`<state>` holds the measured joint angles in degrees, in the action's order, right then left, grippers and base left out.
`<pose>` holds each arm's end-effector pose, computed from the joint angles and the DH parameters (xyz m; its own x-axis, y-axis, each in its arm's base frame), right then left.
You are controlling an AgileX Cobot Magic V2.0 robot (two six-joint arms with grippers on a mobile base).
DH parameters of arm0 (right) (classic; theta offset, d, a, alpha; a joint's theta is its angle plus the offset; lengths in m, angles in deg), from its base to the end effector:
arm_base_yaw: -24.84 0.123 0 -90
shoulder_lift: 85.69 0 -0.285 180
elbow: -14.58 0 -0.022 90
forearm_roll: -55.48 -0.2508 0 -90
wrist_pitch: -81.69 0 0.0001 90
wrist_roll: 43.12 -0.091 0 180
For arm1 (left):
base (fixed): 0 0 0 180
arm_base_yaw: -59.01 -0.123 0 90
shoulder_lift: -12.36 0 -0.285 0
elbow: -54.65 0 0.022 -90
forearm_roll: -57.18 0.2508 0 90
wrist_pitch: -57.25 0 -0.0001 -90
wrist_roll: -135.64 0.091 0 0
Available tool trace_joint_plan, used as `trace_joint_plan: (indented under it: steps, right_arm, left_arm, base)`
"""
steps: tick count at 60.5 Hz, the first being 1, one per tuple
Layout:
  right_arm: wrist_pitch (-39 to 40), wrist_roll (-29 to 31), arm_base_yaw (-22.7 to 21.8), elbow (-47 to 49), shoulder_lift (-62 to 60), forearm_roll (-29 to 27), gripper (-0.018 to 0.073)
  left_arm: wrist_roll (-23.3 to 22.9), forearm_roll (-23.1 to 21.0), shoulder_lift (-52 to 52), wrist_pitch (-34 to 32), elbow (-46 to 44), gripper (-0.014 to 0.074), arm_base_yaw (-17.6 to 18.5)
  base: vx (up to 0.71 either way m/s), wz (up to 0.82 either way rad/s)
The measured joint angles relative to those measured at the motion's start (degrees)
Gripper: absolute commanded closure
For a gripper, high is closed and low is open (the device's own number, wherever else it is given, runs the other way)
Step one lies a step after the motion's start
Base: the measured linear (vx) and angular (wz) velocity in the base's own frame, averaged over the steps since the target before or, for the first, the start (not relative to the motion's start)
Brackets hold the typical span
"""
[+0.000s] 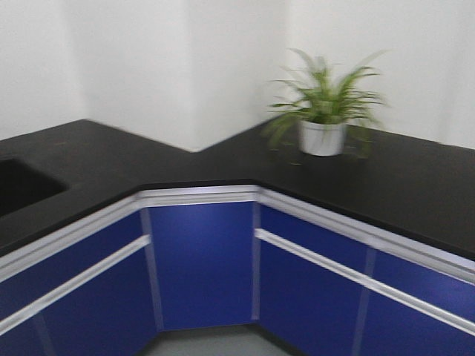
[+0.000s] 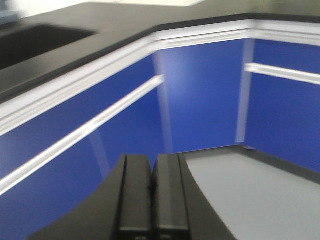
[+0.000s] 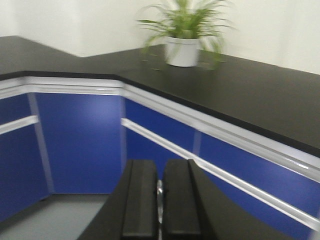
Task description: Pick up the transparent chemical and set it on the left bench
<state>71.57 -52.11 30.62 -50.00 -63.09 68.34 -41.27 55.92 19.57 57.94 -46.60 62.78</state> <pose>0.0765 0.0041 0.2556 -0.1179 -0.0763 -0.9901 -0.0697 0.9952 -0.0684 0.0566 -0.0038 0.2036 0.0604 0.0280 -0.9978 0.0641 0.9974 0.0319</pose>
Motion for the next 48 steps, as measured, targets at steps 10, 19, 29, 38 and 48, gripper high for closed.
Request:
trace_joint_plan:
  steps: [10,19,29,38,48]
  right_arm:
    - [0.0,0.0,0.0,0.0,0.0,0.0,0.0559]
    - [0.0,0.0,0.0,0.0,0.0,0.0,0.0559]
    - [0.0,0.0,0.0,0.0,0.0,0.0,0.0559]
    - [0.0,0.0,0.0,0.0,0.0,0.0,0.0559]
    - [0.0,0.0,0.0,0.0,0.0,0.0,0.0559]
  left_arm:
    - [0.0,0.0,0.0,0.0,0.0,0.06,0.0]
    - [0.0,0.0,0.0,0.0,0.0,0.06,0.0]
    - [0.0,0.0,0.0,0.0,0.0,0.06,0.0]
    - [0.0,0.0,0.0,0.0,0.0,0.06,0.0]
    - [0.0,0.0,0.0,0.0,0.0,0.06,0.0]
  base:
    - [-0.12,0.99]
    - [-0.08,0.94]
    - [-0.05,0.87]
    - [-0.02,0.83]
    - [0.03,0.82]
